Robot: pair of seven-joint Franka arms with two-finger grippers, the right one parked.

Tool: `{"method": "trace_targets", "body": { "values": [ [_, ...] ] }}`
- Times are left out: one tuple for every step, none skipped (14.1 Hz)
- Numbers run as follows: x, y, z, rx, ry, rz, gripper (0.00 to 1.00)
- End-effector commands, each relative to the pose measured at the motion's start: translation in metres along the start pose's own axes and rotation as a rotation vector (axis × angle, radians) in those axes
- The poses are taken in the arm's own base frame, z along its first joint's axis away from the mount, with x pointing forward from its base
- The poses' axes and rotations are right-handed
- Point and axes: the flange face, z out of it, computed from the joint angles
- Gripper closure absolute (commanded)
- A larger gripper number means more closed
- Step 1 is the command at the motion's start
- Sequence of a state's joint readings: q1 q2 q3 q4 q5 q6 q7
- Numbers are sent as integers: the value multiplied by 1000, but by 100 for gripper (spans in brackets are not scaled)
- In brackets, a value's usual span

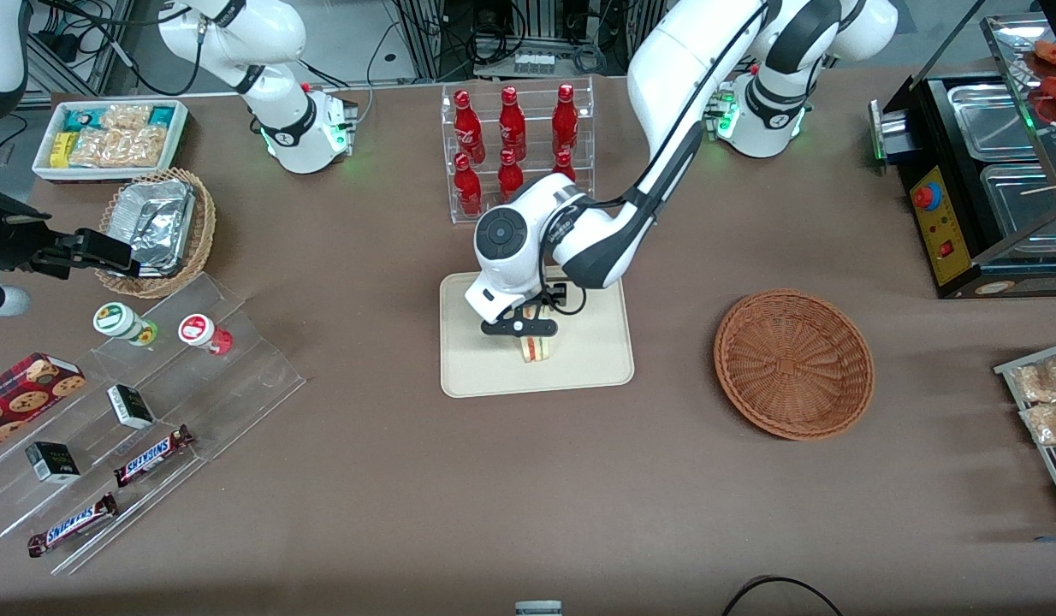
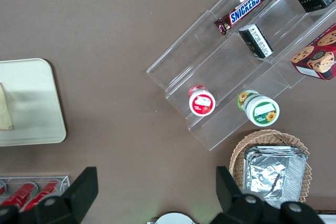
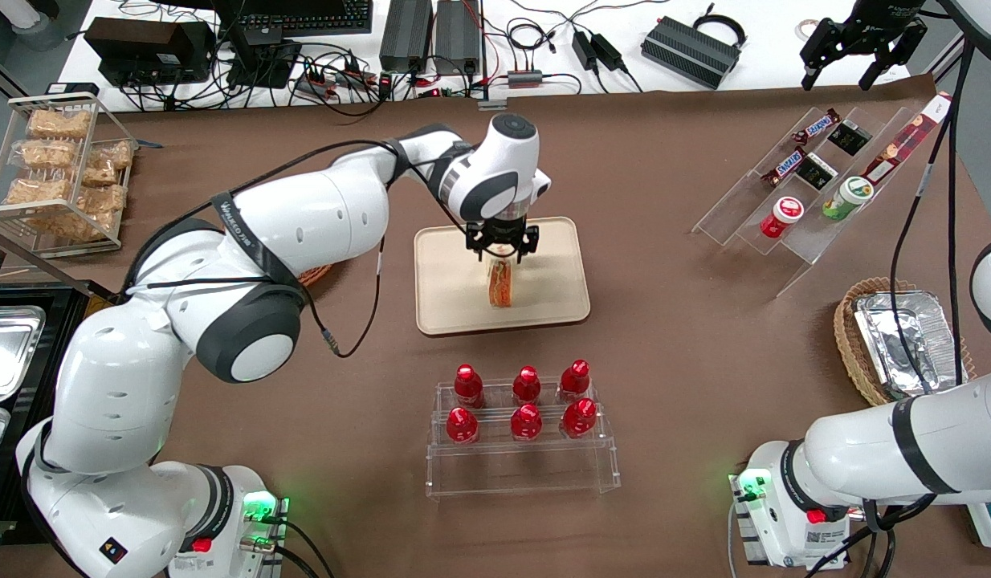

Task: Place sandwich from basket to tray
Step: 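Open the left gripper and lift it away from the sandwich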

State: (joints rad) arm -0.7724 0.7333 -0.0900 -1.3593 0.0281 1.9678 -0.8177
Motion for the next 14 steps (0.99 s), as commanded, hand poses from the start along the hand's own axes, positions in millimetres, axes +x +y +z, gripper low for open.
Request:
{"method": "trace_targets", "body": {
  "values": [
    [4,-27,-71,-15,36,-96,1],
    [8,-40,-92,-20,46,-123,1],
    [13,-57,-113,-24,50,-146,1],
    [15,-75,-141,-28,56,-163,1],
    [19,-97,-165,-33,58,-186,1],
    [26,-124,-186,-39,55,-224,1],
    [24,-147,-208,-33,58,-245,1],
    [21,-169,-228,-22,51,-239,1],
    [25,-204,-246,-13,37,-228,1],
    [23,-232,-264,-6,30,-204,1],
    [22,-256,-278,-5,27,-192,1],
    [21,-282,-289,-7,26,-186,1],
    [16,-301,-298,-5,33,-166,1],
    [11,-321,-305,-8,40,-158,1]
  ]
}}
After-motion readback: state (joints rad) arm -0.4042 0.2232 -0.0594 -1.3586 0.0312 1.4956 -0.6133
